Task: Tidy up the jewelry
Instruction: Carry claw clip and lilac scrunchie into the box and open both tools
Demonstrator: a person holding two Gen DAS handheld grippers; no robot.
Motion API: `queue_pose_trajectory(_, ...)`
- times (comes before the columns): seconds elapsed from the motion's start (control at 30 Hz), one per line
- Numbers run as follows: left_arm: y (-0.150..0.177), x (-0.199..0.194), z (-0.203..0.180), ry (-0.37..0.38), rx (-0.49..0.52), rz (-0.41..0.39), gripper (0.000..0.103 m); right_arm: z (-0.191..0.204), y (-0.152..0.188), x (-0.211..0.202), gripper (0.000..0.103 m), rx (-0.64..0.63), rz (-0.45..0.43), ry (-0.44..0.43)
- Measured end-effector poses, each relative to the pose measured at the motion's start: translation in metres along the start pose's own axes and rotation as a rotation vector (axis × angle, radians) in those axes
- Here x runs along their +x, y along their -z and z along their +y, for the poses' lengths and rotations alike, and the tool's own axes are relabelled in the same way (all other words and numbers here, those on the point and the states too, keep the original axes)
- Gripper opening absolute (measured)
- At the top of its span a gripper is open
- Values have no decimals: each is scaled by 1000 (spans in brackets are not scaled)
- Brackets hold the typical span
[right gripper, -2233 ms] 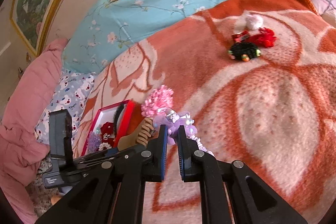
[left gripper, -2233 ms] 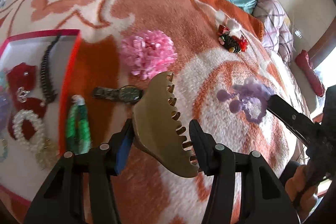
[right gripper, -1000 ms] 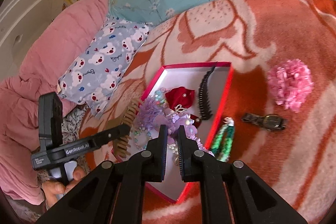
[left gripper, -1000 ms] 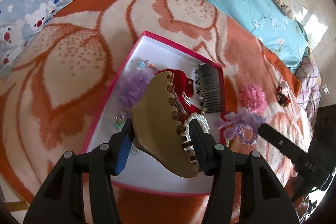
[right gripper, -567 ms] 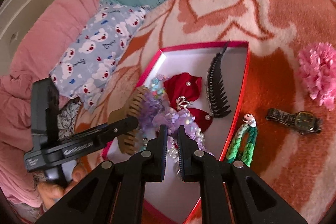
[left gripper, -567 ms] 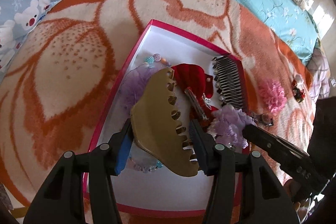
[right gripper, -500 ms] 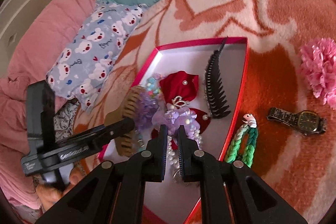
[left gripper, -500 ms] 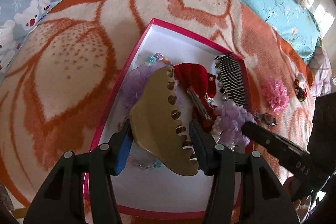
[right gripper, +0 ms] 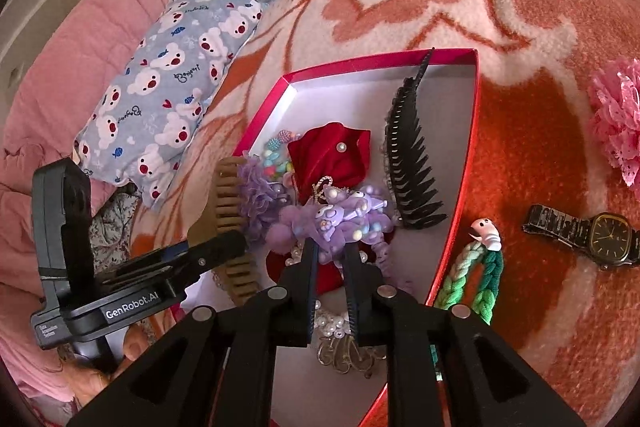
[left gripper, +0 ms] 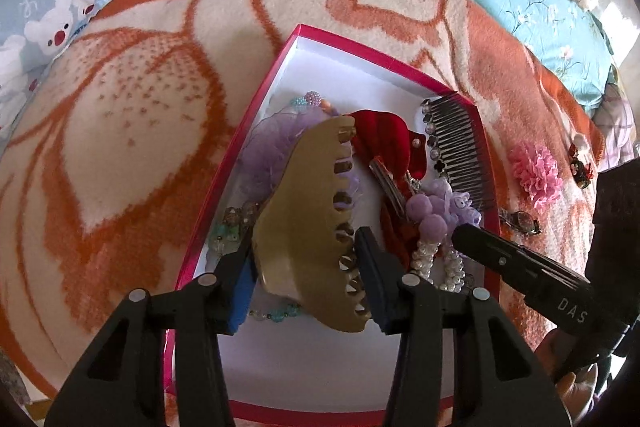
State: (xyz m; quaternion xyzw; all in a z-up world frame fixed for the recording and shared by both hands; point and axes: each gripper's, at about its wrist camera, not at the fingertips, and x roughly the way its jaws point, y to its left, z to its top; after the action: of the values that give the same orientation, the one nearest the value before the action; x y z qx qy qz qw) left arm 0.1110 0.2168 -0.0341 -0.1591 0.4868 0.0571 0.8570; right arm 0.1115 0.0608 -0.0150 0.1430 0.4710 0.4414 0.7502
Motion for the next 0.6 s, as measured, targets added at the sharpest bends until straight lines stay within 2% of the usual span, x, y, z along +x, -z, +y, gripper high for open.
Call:
queue_pose_trajectory(0.13,1,0,-1,-6,3,-1,46,-2,1,-1,18,8,3,-6)
queue_pose_trajectory(0.27,1,0,-1,-8,3,0,46,-1,2,-4,27,11,1,-13)
queue_pose_trajectory(0.6,3,-1,-1,-11,-7,7,49,1,4,-18,30,17,-19,-23)
